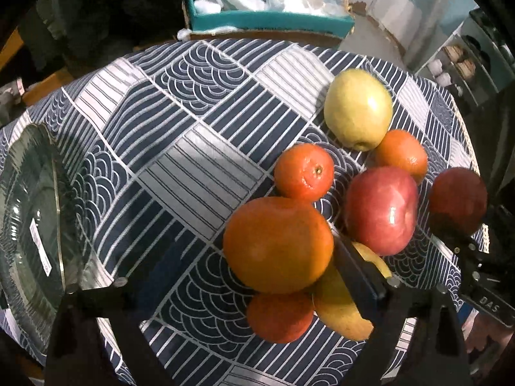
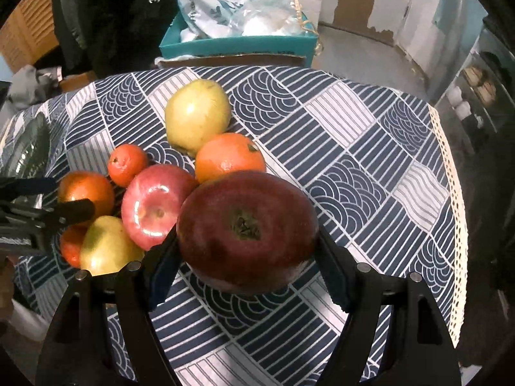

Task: Organize fruits
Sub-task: 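Close the right tool on the large red apple while the left tool grasps the large orange, then lift the red apple with the right tool while the left tool carries the orange toward the glass bowl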

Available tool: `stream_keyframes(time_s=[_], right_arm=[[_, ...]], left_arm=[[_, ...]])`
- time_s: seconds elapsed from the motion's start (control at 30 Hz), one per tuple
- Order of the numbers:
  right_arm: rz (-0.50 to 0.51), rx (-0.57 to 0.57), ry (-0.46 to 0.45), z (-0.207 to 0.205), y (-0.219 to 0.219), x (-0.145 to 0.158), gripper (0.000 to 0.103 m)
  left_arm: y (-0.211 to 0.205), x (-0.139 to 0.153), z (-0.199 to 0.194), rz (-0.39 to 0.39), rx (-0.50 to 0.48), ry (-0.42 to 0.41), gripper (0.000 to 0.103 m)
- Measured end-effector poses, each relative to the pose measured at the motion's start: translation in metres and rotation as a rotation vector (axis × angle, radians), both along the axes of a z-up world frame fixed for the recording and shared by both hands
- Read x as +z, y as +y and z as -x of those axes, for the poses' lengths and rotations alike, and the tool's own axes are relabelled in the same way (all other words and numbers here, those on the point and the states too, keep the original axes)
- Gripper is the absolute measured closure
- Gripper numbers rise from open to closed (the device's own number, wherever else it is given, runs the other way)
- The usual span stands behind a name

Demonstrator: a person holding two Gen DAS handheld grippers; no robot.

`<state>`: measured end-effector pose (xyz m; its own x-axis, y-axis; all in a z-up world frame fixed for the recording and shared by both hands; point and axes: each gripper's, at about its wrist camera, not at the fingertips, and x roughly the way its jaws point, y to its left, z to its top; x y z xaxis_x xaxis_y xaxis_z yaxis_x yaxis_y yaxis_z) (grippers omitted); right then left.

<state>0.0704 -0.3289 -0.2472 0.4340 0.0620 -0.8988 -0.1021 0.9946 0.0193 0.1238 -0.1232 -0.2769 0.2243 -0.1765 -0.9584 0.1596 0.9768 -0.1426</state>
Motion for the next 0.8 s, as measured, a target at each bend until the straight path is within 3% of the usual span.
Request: stream_keyframes(time_s=[0.13, 0.23, 0.3, 0.5, 0.63, 0.8], right_arm=[[-0.004, 0.011, -0.004, -0.002, 0.005, 0.000, 0.026], [-0.003, 0.015, -0.007, -0.004, 0.007, 0.000, 0.026], [-0.004, 0.013, -0.008, -0.004, 0.007, 0.000, 0.026], [-0.011, 0.015, -0.017, -0.004, 0.010, 0.005, 0.026], [-0.008, 0.020, -0.031, -0.004, 0.013, 0.010, 0.026], [-0.001, 0.018, -0.069, -0.004, 0.016, 0.024, 0.026]], left_arm=[[0.006, -0.008, -0.005, 0.062, 0.034, 0.039, 0.009], [0.004, -0.009, -0.005, 0.099, 0.026, 0.039, 0.018], [0.001, -0.007, -0.004, 0.134, 0.005, 0.039, 0.033], [0.000, -0.004, -0.001, 0.121, -0.006, 0.029, 0.034], [0.000, 0.002, 0.006, 0.048, -0.024, -0.012, 0.034], [0.006, 0.016, 0.016, 0.011, -0.043, -0.078, 0.034]])
